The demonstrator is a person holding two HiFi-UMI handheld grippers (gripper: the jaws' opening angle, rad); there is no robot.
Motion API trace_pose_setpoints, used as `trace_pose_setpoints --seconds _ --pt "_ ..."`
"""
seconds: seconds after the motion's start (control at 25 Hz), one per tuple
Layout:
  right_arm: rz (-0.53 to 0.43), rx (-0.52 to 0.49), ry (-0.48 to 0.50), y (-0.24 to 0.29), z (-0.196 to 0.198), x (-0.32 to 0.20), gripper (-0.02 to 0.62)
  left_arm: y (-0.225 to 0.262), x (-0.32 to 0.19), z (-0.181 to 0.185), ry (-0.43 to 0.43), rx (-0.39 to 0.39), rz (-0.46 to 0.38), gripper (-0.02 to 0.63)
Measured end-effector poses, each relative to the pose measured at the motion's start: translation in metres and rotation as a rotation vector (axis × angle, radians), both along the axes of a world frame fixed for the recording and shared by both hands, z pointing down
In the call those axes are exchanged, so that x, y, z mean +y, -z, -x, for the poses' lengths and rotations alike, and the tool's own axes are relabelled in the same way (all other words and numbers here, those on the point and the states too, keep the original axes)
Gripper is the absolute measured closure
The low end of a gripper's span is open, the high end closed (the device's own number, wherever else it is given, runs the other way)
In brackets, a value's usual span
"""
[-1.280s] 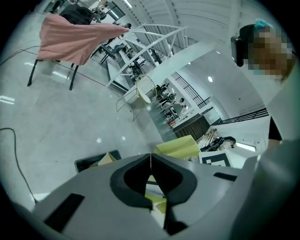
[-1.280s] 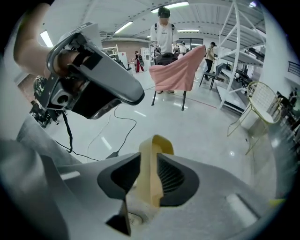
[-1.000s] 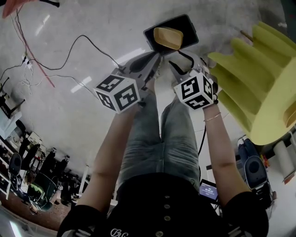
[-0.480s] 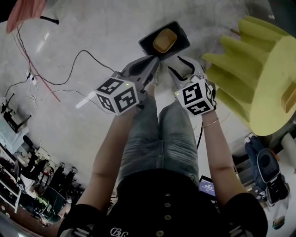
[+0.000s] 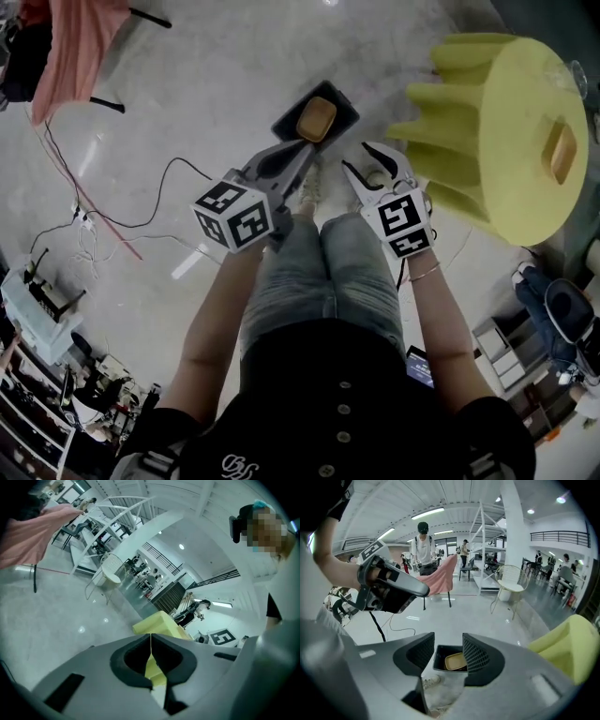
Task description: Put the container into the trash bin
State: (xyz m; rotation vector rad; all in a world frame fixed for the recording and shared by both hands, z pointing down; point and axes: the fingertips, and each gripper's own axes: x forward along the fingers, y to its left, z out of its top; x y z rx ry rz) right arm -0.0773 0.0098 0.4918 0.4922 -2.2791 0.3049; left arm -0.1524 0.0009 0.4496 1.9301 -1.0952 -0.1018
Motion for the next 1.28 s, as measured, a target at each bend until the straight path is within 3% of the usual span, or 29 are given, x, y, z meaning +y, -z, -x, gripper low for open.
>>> trace_pose_setpoints --seconds 0.28,0.6,0.88,1.28 --pt "-0.064 -0.061 -0.147 0.064 -0.03 -0.009 0.461 0.048 -0.01 -0.017 -0.101 -0.031 -0.086 0.591" --pt "-0.087 -0.146 -0.351 0.115 -0.085 -0.021 0.591 0.089 -0.016 -0.064 -0.248 -0.054 -0.184 0.591" --pt "-0.01 -0.291 -0.221 0.164 -0.102 -0.008 0.591 0.122 -0.019 -0.111 -0.305 -0.038 -0.252 0.591" --pt "-0.073 -0.406 -0.26 0.213 -0.114 -0.014 0.591 0.168 -0.014 -0.156 -0.378 -0.026 -0.341 0.591"
